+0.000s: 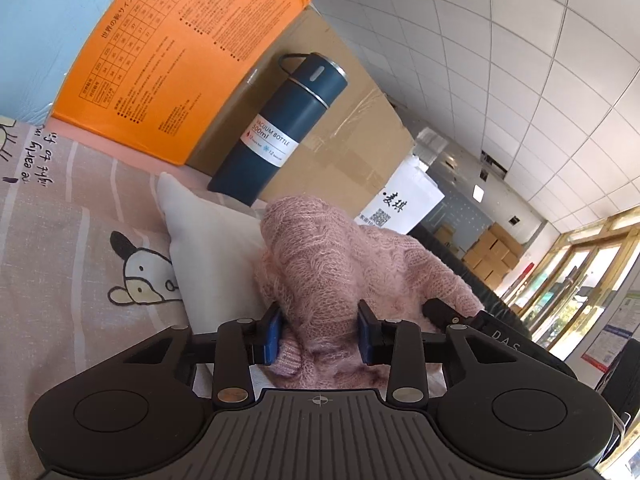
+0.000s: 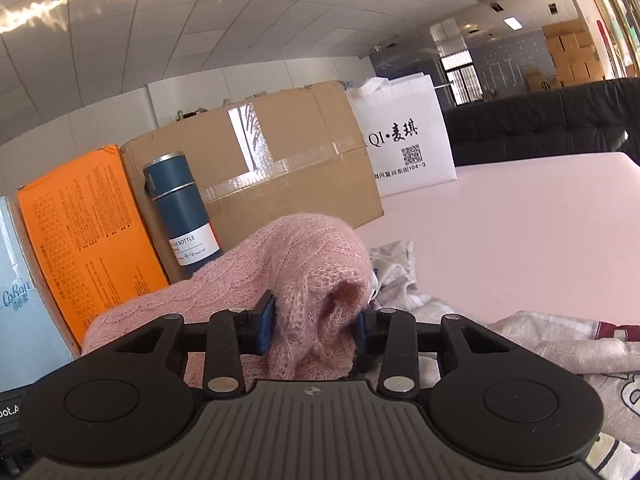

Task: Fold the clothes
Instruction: 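Grasp the sweater with the left gripper while the right gripper grasps it too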

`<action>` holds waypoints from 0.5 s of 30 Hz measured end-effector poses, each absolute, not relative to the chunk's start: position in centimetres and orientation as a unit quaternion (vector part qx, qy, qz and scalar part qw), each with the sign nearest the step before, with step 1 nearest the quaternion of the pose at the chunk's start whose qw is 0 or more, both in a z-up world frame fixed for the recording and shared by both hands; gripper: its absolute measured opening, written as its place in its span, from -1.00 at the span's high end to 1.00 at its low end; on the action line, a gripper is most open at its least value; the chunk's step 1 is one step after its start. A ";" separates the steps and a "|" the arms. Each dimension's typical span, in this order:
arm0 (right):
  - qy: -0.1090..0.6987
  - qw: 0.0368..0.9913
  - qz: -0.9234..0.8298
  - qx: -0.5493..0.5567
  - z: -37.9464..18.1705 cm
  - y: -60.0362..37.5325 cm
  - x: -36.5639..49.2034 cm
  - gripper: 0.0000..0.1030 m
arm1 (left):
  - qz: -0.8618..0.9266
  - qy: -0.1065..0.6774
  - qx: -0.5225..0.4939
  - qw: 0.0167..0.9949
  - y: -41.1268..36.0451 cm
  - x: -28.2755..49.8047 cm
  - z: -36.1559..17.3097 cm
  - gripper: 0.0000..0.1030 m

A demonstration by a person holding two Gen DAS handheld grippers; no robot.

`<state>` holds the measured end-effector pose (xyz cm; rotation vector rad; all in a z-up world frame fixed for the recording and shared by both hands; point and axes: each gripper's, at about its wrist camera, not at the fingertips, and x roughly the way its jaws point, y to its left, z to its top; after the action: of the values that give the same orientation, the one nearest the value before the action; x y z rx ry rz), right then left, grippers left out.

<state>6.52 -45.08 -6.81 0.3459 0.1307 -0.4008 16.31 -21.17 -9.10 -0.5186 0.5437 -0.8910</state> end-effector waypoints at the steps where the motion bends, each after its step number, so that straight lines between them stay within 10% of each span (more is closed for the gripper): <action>1: 0.044 0.968 -0.185 0.164 -6.6 -44.9 6.0 0.41 | -0.420 0.252 -0.246 0.836 -20.8 15.9 -8.8 0.36; 15: -0.037 0.995 -0.016 0.090 -2.8 -37.4 2.6 0.62 | -0.380 0.184 -0.237 0.875 -9.5 7.8 -3.5 0.37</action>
<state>2.58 -37.40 -2.80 0.1799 -0.0734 -0.0320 7.82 -9.54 -3.52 -0.4951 0.3836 -0.7925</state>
